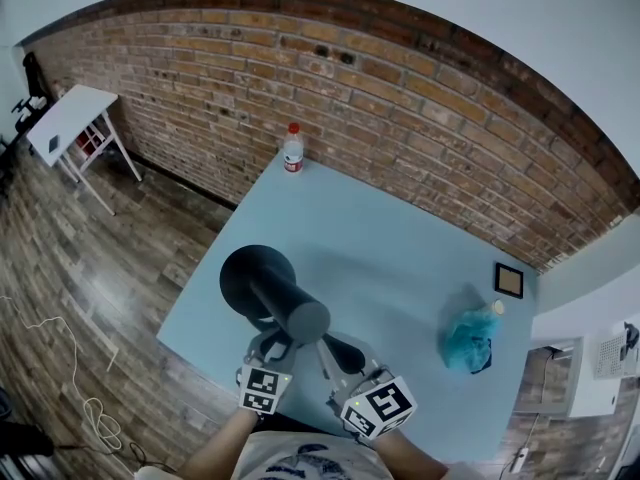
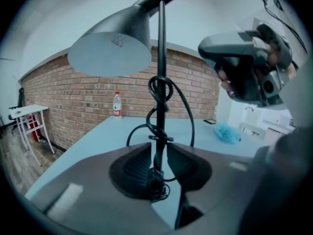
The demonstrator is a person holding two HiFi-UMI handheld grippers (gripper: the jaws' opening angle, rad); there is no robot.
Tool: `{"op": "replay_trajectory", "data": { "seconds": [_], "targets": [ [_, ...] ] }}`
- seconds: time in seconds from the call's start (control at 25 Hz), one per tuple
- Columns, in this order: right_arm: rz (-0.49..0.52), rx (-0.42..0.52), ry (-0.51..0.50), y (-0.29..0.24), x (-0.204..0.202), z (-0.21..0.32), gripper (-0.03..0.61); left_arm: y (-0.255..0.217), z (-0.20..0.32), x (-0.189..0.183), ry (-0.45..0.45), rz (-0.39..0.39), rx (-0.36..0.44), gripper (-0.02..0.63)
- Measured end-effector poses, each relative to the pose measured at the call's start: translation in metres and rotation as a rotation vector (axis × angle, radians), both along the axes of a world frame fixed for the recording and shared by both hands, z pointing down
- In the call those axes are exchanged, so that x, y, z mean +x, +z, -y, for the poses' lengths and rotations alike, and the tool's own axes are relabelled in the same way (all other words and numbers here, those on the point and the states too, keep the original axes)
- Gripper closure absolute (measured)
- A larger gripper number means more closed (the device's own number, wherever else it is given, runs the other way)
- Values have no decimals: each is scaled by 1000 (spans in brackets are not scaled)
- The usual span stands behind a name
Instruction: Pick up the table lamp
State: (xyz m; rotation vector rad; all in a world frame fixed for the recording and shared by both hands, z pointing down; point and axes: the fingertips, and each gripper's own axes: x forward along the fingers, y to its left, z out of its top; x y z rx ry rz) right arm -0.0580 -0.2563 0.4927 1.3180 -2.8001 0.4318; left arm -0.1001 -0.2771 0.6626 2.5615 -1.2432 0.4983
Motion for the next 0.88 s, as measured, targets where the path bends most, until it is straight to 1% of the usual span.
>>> {"op": "replay_trajectory", "data": {
  "seconds": [0.16,0.2,0.24,0.72,0.84,0.88],
  "targets": [
    [8,-1,-12,-2,-3,3,580,-1,1,5,2,-11,-6,525],
    [13,2,-18,-4,-4,5,580,-1,1,6,3,-14,-5,542],
    [15,9,-23,-6,-6,6,580,-1,1,6,2,-17,-3,545],
    [-17,81,-93,-24,-28,22,577,0,2,6,13,-32,-11,546],
    [-9,81,-111,-26,-33,23,575,0,2,6,6,-39,-15,546],
    [-7,76,-119,-25,-35,23,519,0,2,6,5,-40,-15,546]
  ]
}}
